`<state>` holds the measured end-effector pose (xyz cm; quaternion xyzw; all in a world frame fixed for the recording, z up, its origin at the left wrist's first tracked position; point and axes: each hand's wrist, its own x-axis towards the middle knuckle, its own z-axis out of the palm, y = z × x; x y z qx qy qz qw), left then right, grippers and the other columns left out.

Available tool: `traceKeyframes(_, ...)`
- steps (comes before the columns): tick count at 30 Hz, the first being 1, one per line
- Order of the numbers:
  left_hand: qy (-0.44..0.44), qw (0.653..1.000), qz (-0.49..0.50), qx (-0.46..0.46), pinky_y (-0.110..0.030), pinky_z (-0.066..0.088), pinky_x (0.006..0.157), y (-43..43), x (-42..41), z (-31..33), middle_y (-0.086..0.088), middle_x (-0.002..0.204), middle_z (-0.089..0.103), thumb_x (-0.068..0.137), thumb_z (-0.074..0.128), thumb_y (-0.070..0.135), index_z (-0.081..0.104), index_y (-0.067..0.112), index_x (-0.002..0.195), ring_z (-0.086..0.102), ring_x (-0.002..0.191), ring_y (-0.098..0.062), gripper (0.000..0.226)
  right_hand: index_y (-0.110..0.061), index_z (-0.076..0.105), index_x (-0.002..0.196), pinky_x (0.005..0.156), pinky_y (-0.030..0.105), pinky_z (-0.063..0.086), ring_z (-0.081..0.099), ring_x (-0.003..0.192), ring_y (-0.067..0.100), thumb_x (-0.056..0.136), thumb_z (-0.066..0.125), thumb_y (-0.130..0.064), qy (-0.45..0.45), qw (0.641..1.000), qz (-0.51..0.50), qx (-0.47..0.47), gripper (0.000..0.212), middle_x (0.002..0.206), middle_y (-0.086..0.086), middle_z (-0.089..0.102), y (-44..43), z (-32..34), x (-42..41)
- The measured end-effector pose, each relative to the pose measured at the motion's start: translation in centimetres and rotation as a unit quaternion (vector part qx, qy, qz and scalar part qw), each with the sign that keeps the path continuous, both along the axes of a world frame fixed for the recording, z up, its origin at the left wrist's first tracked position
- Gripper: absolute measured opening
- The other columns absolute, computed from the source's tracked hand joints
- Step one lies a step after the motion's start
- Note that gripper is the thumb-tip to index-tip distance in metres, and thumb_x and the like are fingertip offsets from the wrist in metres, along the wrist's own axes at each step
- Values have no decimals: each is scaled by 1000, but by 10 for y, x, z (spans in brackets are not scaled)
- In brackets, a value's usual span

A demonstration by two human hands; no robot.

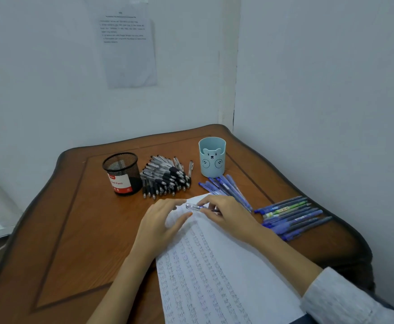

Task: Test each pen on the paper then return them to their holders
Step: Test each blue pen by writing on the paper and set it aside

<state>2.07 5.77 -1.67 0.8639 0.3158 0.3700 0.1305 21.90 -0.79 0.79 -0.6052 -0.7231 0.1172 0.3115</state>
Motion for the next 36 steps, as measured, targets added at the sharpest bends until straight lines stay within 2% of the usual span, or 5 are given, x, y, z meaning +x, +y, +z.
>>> traceKeyframes(9, -84, 995, -17, -48, -14, 42, 76, 10, -3, -3, 20, 97, 64, 89, 53, 44, 68, 30, 96, 57, 95, -3, 22, -28, 62, 88, 55, 24, 31, 47, 61, 6, 91, 65, -29, 103, 995, -8, 9, 5, 66, -14, 55, 5, -15, -19)
traceKeyframes(18, -149, 981, 11, -127, -14, 43, 66, 14, -4, -3, 13, 91, 66, 88, 66, 15, 66, 29, 92, 59, 89, -7, 14, -20, 47, 116, 50, 13, 35, 48, 50, -1, 97, 50, -7, 184, 968, 40, -167, 23, 78, 1, 59, 5, 16, -7)
traceKeyframes(27, -137, 977, 34, -161, -15, 43, 65, 14, -3, -2, 15, 91, 65, 88, 65, 17, 62, 37, 88, 58, 89, -5, 20, -8, 59, 121, 81, 24, 52, 66, 99, 17, 92, 43, 2, 656, 742, 68, -118, 35, 114, 11, 70, 11, 19, 1)
traceKeyframes(32, -96, 979, 44, -173, -21, 43, 71, 19, -4, -8, 16, 93, 63, 89, 64, 20, 66, 28, 91, 57, 91, -4, 9, -5, 56, 99, 40, 17, 35, 52, 44, 11, 94, 58, -27, 526, 842, -76, -93, 23, 76, 12, 73, 22, 8, -11)
traceKeyframes(36, -77, 980, 45, -178, -22, 43, 70, 20, -4, -9, 15, 92, 62, 89, 65, 20, 65, 26, 90, 56, 92, -8, 6, -10, 50, 81, 36, 21, 26, 36, 34, 10, 91, 63, -32, 494, 854, -111, -117, 27, 53, 5, 59, 31, 6, -14)
